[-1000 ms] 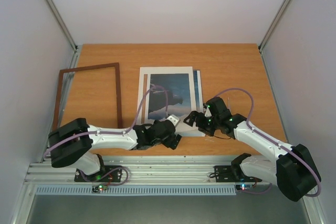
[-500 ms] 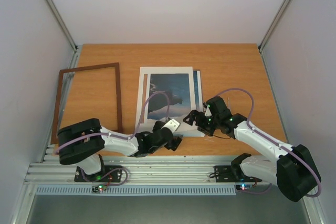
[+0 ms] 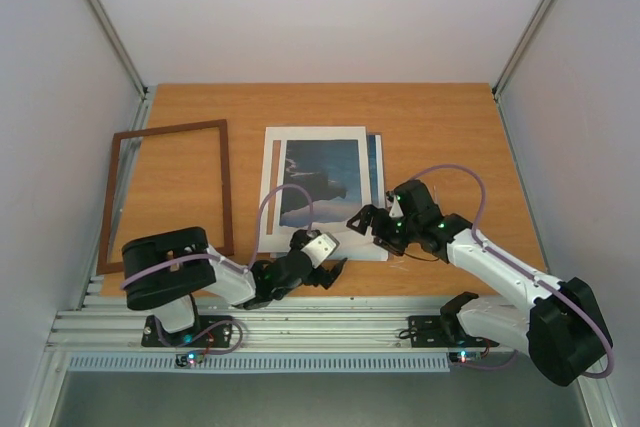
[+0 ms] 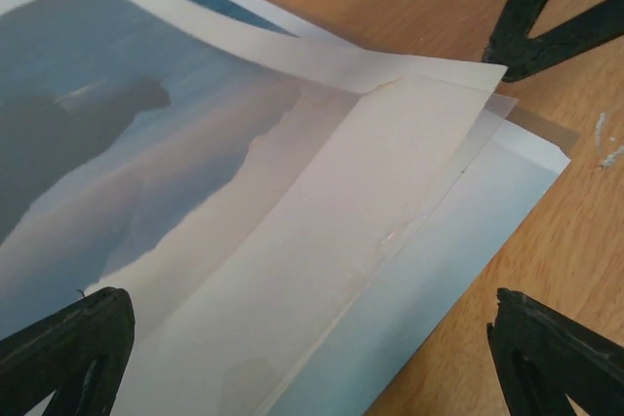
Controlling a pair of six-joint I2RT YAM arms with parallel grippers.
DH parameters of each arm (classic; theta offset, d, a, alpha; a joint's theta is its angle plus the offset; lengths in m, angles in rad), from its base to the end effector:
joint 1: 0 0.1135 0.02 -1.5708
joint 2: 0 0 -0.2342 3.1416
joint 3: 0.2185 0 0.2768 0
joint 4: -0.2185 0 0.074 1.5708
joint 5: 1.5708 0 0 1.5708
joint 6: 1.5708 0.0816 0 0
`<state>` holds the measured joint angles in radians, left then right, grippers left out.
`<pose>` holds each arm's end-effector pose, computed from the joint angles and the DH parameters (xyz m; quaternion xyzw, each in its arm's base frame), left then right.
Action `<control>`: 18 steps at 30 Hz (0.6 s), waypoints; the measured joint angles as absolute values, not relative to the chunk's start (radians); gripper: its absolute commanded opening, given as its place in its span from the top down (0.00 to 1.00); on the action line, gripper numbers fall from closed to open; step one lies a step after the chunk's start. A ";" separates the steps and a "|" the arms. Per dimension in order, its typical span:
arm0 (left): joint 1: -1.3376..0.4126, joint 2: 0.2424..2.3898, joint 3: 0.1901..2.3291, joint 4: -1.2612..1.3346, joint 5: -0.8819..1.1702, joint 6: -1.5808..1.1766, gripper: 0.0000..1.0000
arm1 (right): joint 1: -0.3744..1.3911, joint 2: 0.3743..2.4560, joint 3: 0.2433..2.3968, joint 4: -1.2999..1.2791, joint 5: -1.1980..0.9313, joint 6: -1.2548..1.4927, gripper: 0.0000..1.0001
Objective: Take the photo out of the frame
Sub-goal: Adjust the photo frame item on the photo frame.
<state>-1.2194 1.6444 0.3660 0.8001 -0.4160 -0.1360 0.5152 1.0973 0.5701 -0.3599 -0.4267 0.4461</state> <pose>0.1358 -0.2746 0.0372 0.3392 0.7717 -0.1812 0.5066 0.2188 0.1627 0.1229 -0.1027 0.9178 0.3284 0.1983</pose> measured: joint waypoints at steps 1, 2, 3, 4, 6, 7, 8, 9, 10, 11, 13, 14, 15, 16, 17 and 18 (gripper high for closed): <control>-1.219 1.653 0.364 0.826 -0.416 -0.116 0.01 | 0.515 1.096 0.572 -0.360 -0.427 0.447 0.01; -1.219 1.665 0.363 0.847 -0.416 -0.094 0.01 | 0.515 1.094 0.574 -0.360 -0.428 0.447 0.02; -1.219 1.674 0.363 0.859 -0.415 -0.082 0.01 | 0.515 1.093 0.574 -0.360 -0.428 0.447 0.01; -1.219 1.687 0.364 0.871 -0.415 -0.067 0.01 | 0.515 1.093 0.575 -0.360 -0.429 0.447 0.02; -1.220 1.721 0.372 0.884 -0.416 -0.036 0.01 | 0.515 1.093 0.578 -0.362 -0.430 0.448 0.02; -1.220 1.737 0.377 0.887 -0.418 -0.023 0.01 | 0.515 1.093 0.581 -0.364 -0.431 0.448 0.02; -1.220 1.752 0.383 0.888 -0.423 -0.010 0.01 | 0.515 1.093 0.583 -0.364 -0.432 0.448 0.01; -1.220 1.762 0.388 0.889 -0.433 0.002 0.01 | 0.515 1.093 0.584 -0.364 -0.434 0.448 0.02; -1.220 1.771 0.394 0.890 -0.443 0.012 0.01 | 0.515 1.093 0.585 -0.365 -0.435 0.448 0.01; -1.220 1.779 0.400 0.892 -0.459 0.024 0.01 | 0.515 1.093 0.585 -0.365 -0.435 0.448 0.01; -1.220 1.785 0.407 0.898 -0.486 0.042 0.01 | 0.515 1.093 0.585 -0.366 -0.438 0.448 0.01; -1.220 1.785 0.409 0.902 -0.497 0.049 0.01 | 0.515 1.093 0.585 -0.366 -0.439 0.448 0.02; -1.220 1.785 0.411 0.910 -0.511 0.056 0.01 | 0.515 1.093 0.585 -0.366 -0.439 0.448 0.02; -1.220 1.785 0.412 0.917 -0.522 0.060 0.01 | 0.515 1.093 0.585 -0.366 -0.440 0.448 0.02; -1.220 1.785 0.413 0.922 -0.532 0.062 0.01 | 0.515 1.093 0.585 -0.366 -0.442 0.448 0.02; -1.220 1.785 0.414 0.927 -0.543 0.064 0.01 | 0.515 1.093 0.585 -0.366 -0.442 0.448 0.02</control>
